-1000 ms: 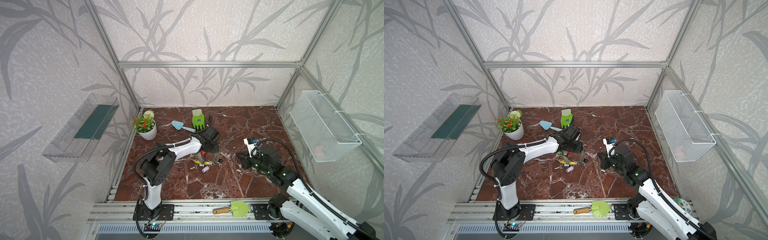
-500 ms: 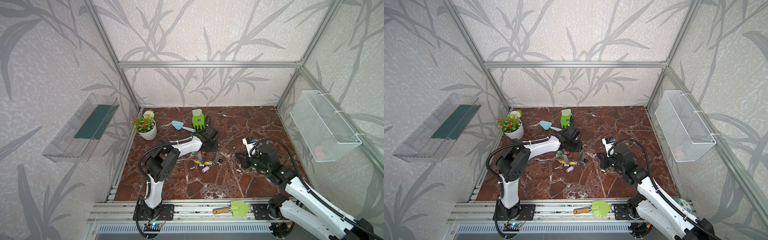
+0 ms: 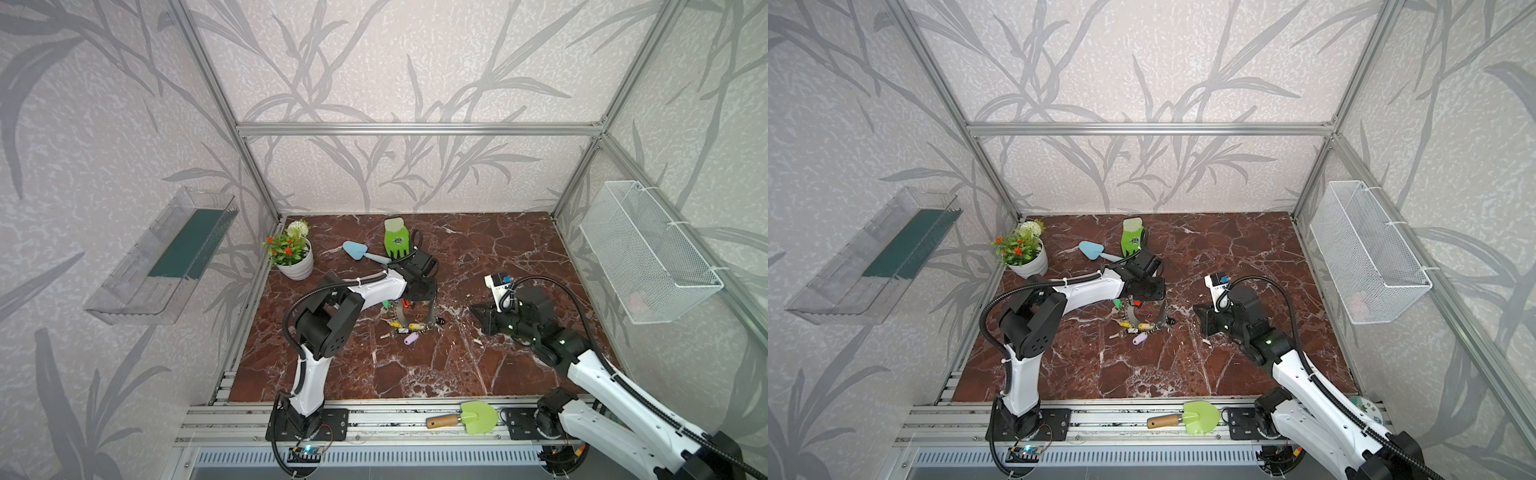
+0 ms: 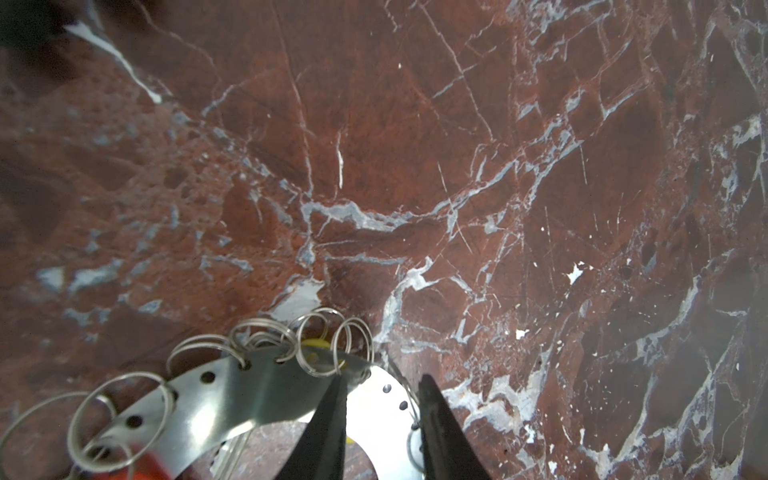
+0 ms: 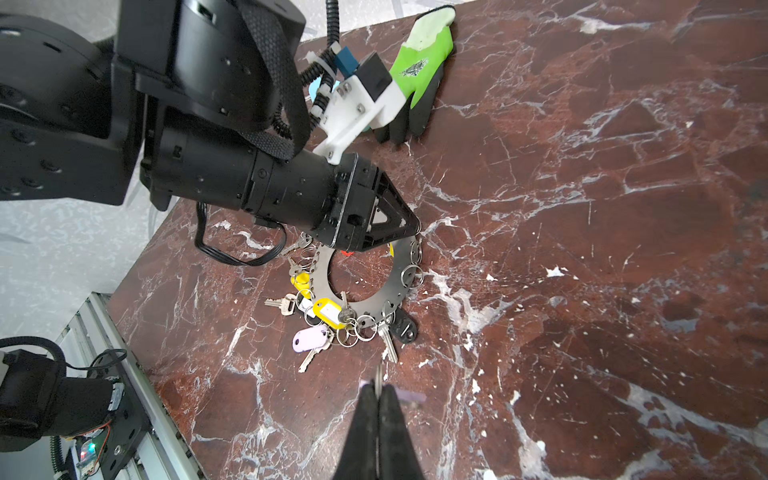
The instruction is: Put the keys on the keyring
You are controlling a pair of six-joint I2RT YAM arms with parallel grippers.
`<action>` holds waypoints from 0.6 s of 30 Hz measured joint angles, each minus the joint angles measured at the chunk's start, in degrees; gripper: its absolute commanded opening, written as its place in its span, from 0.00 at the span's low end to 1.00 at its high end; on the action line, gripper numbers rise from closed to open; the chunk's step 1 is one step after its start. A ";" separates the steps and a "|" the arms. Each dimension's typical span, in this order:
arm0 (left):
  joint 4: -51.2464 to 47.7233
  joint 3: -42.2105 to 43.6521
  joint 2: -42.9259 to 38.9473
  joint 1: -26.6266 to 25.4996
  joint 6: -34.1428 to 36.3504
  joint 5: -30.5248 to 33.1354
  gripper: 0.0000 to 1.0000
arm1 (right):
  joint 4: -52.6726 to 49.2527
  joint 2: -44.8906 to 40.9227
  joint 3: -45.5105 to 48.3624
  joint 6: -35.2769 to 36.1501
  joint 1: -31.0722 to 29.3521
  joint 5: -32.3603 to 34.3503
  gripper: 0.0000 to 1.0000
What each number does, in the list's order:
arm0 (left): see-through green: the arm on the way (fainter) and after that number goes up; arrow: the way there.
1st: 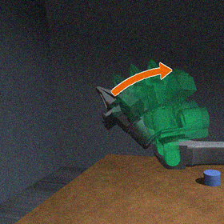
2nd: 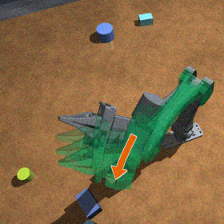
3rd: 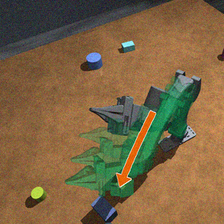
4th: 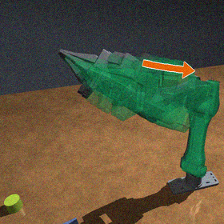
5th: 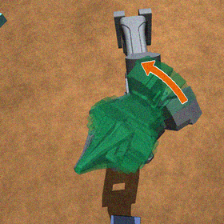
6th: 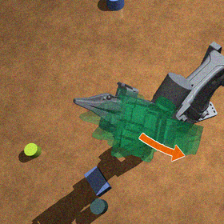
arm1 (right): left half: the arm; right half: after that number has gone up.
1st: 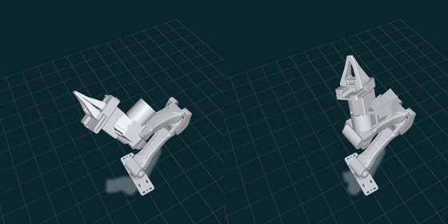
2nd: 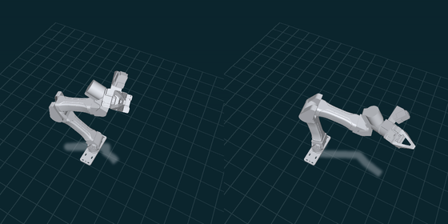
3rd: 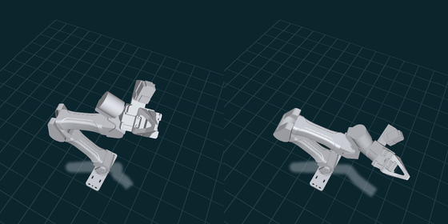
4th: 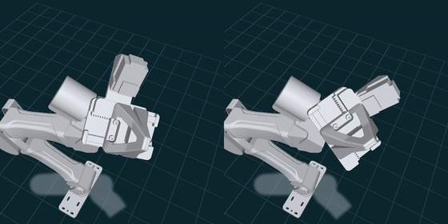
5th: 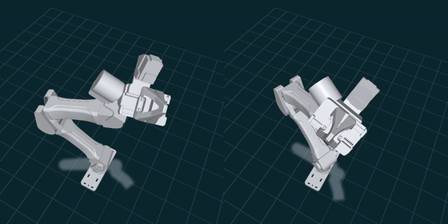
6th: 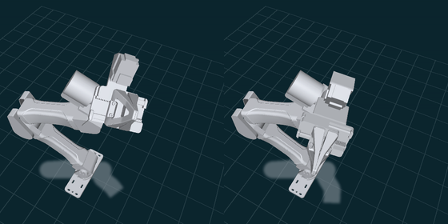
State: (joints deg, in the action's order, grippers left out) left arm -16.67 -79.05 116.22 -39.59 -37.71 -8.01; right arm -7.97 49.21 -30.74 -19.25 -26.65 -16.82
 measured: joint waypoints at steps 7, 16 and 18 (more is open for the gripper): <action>-0.46 -0.74 0.98 0.02 0.02 0.31 0.29 | 0.85 1.07 0.17 -0.33 0.63 -0.98 0.00; -0.66 -0.74 1.25 0.02 0.39 0.44 0.24 | 1.79 1.81 0.50 -0.63 1.27 -2.01 0.00; -0.79 -0.79 1.27 0.02 0.63 0.44 0.24 | 1.81 1.88 0.52 -0.66 1.40 -2.29 0.00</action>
State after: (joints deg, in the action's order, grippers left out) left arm -17.45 -79.83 117.49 -39.57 -37.08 -7.57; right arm -6.15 51.09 -30.22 -19.90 -25.26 -19.11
